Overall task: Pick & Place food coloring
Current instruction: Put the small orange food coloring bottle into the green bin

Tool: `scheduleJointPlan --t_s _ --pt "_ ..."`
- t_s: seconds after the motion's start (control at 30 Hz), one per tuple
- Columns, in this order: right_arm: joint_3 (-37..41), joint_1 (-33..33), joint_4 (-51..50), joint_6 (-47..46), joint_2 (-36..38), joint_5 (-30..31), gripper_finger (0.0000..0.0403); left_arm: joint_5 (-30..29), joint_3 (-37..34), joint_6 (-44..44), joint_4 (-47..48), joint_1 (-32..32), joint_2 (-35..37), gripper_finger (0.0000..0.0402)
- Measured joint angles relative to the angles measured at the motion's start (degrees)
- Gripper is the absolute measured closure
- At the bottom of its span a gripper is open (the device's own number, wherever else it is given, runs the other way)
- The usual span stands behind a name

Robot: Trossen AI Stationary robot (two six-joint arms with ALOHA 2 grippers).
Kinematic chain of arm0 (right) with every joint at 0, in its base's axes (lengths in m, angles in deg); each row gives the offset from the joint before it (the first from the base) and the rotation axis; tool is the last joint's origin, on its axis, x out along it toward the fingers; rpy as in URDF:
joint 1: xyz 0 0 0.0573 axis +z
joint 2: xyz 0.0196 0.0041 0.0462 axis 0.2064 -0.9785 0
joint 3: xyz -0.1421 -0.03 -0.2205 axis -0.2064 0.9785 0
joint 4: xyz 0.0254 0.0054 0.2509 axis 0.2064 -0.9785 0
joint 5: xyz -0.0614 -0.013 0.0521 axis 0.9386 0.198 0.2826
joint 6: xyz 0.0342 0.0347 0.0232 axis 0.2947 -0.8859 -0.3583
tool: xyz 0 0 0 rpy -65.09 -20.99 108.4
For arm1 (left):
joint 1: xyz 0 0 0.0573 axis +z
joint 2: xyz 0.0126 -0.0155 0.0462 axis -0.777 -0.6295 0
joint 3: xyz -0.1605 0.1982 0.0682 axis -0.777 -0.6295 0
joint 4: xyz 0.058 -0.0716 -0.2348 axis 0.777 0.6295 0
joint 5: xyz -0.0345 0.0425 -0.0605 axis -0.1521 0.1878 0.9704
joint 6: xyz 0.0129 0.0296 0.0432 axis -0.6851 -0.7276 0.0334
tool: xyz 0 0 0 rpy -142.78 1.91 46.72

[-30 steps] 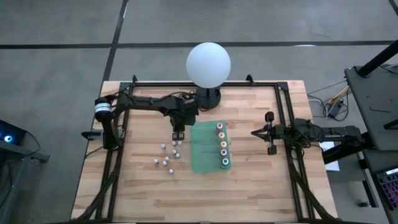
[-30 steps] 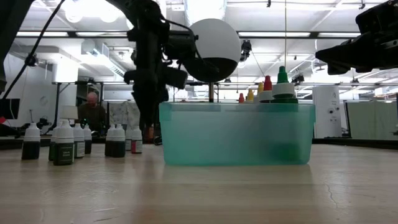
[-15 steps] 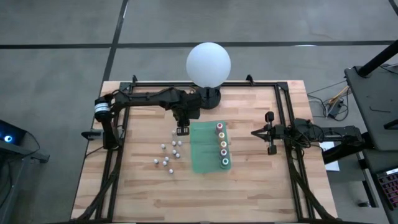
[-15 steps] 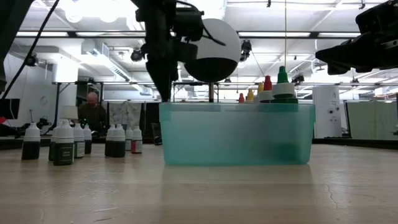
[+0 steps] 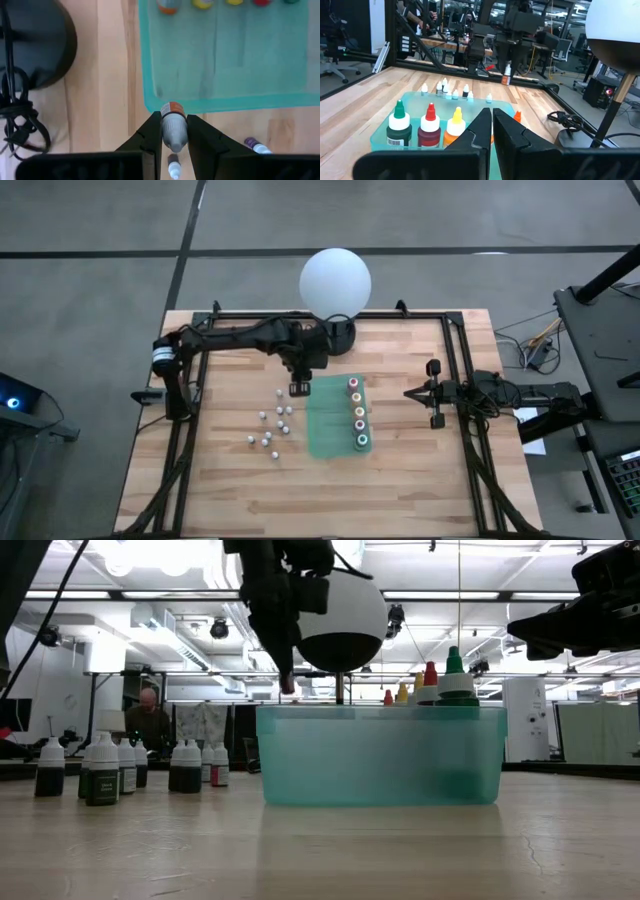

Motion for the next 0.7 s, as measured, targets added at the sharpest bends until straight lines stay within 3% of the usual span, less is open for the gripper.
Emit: scheduleJointPlan --t_s 0.7 --pt "0.0 0.0 0.0 0.1 0.0 0.0 0.0394 0.0 11.5 -0.2 0.2 -1.8 -10.4 0.0353"
